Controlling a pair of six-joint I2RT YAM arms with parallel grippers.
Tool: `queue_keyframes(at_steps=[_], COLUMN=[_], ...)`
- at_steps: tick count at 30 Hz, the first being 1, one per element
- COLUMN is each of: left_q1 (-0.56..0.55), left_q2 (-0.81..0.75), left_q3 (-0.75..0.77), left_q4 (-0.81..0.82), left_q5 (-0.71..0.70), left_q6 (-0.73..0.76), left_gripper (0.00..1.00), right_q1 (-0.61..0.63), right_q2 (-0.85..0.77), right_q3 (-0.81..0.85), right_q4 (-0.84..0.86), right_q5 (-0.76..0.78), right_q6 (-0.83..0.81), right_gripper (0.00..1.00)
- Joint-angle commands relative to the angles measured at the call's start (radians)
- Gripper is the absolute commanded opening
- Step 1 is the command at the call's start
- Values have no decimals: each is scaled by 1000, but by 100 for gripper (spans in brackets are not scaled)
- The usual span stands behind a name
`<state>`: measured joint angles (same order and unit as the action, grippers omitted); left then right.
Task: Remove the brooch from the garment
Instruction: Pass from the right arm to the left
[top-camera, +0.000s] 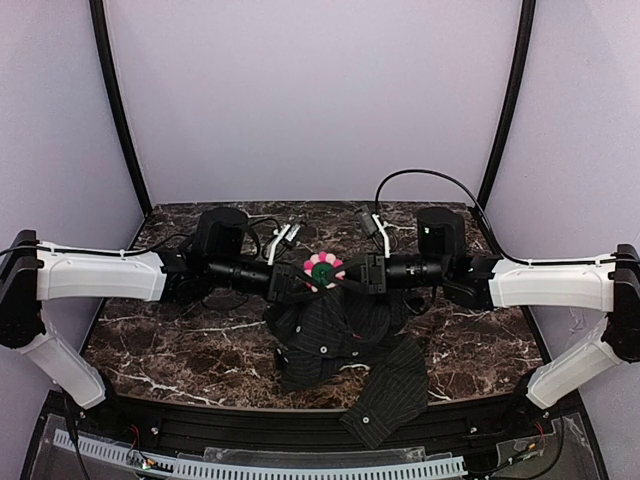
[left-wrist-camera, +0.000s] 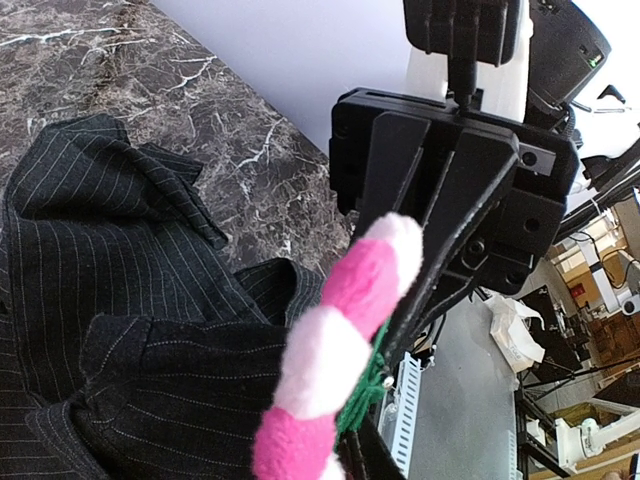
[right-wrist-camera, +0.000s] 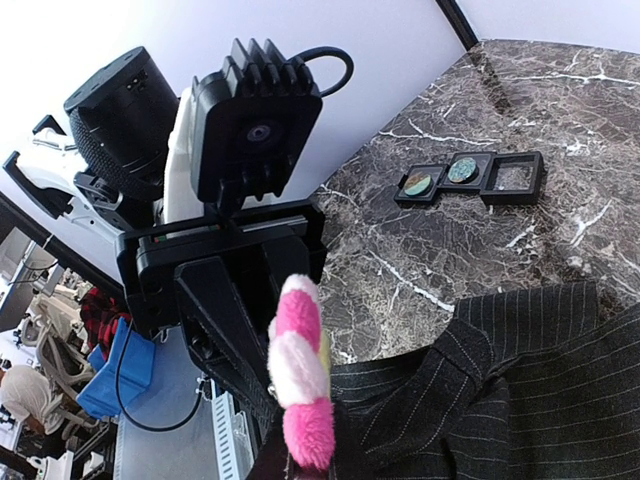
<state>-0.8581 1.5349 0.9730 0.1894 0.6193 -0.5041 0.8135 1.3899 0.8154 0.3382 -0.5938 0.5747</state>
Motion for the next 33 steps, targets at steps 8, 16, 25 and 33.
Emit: queue_keyframes(at_steps=[8, 16, 25, 33], left_q1=[15, 20, 23, 22], left_q2=[6, -15, -4, 8], left_q3=[-3, -35, -35, -24], left_q4=[128, 174, 191, 181], left_q5=[113, 97, 117, 108], left_q6=[-43, -61, -78, -90], left_gripper=[11, 8, 2, 1], right_q1=[-3, -14, -22, -12], right_q2=[23, 12, 12, -4], right_q3=[-20, -64, -74, -74], right_q4=[24, 82, 120, 134], right_q5=[-104, -87, -123, -149], right_q6=[-22, 16, 33, 21], right_gripper=[0, 0, 0, 26])
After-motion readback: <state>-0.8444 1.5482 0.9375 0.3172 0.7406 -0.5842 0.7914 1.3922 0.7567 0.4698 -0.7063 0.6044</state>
